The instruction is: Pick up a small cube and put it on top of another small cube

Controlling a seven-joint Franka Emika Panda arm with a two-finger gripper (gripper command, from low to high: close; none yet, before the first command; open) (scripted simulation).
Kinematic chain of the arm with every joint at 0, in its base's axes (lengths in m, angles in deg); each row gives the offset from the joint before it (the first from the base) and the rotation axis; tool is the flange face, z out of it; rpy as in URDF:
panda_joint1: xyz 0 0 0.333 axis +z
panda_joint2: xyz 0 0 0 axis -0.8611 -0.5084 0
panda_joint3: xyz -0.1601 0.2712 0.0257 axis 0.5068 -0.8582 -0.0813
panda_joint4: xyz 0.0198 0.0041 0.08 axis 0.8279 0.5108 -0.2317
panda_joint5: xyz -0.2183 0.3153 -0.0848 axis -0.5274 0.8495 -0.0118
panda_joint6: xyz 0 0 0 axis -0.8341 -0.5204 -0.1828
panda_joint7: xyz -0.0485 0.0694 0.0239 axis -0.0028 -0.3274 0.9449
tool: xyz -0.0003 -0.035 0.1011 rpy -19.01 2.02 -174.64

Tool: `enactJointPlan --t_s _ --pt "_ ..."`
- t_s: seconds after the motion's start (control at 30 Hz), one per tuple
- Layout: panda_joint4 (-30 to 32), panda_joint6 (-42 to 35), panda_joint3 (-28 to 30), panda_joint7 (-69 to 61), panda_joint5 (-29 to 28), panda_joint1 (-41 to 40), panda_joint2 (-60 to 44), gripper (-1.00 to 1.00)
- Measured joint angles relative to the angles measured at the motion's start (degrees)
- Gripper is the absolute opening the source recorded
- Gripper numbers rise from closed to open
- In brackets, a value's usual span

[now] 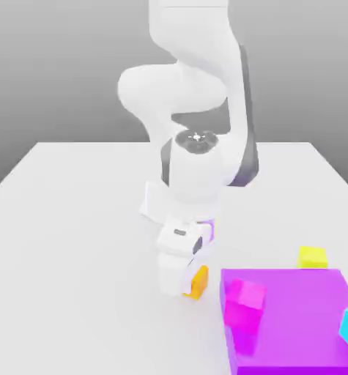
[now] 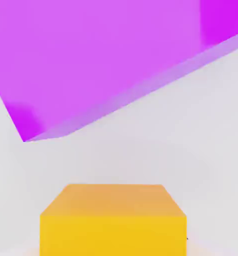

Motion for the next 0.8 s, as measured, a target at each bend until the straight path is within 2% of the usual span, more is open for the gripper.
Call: enactJointPlan --t_s 0.23,0.47,0.53,0.67,0.8 --pt "1.2 -4.7 1.5 2.3 -3.6 0.2 5.6 -1.0" --pt "3.3 -8.4 2.1 2.2 -4.9 -0.2 10.7 -1.0" --pt "2.5 -9.3 3.3 -0.2 -0.1 0.1 10.6 -1.0" --pt "-4.2 -14.1 3.9 -3.1 11.2 1.8 7.9 -1.0" --pt "-11.8 -19.5 4.0 -1.9 17.0 1.0 4.4 -1.0"
